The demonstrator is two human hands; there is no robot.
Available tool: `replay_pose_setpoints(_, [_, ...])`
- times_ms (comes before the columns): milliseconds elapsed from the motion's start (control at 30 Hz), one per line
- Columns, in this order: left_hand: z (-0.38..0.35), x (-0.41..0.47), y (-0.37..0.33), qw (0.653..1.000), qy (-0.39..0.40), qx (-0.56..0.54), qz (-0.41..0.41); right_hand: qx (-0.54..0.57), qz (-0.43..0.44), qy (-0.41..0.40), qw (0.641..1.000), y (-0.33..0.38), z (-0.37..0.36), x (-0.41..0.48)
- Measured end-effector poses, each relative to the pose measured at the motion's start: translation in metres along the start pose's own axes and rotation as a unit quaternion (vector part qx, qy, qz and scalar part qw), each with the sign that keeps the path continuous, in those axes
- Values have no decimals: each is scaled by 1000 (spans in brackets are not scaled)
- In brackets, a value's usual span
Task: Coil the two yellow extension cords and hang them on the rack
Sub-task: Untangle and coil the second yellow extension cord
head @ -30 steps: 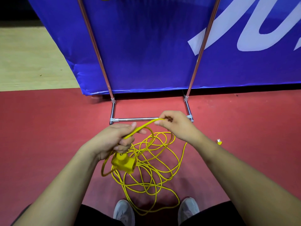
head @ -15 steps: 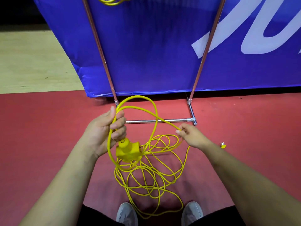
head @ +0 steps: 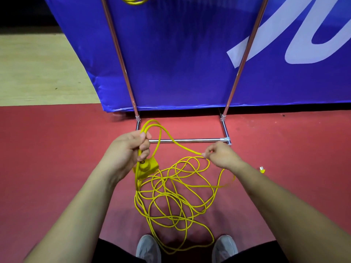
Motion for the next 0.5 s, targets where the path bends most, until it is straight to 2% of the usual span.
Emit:
replay_pose_setpoints(100, [-7, 0, 9, 997, -12, 73, 32, -90, 38, 218, 971, 46, -6, -29])
replay_pose_setpoints(167, [-20, -2, 19, 993, 13, 90, 81, -84, 72, 343, 933, 76, -14, -55])
replay_pose_setpoints(200, [-28, -4, 24, 989, 37, 91, 107, -50, 101, 375, 920, 91, -16, -65])
replay_pose_setpoints(233, [-37, -7, 30, 986, 65, 86, 128, 2, 136, 379, 915, 105, -16, -70])
replay_pose_setpoints(300, [-50, -12, 36, 978, 126, 86, 144, 133, 181, 314, 923, 123, -7, -67])
replay_pose_setpoints(400, [-51, -9, 27, 983, 142, 68, 89, 310, 179, 213, 909, 114, 11, -50])
replay_pose_setpoints(433, [-47, -7, 22, 989, 128, 23, 75, 327, 173, 195, 909, 106, 14, -46])
replay_pose_setpoints(500, [-41, -3, 14, 991, 100, -70, 56, 279, 154, 167, 933, 84, 14, -37])
Point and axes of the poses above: each hand's wrist, its own x-axis towards the middle knuckle, its own z-axis out of the back of the hand, y = z × x, the point moved 6 cm from there along x, towards the middle knuckle, and after that the axes turned 5 degrees about y, right-handed, at the moved point
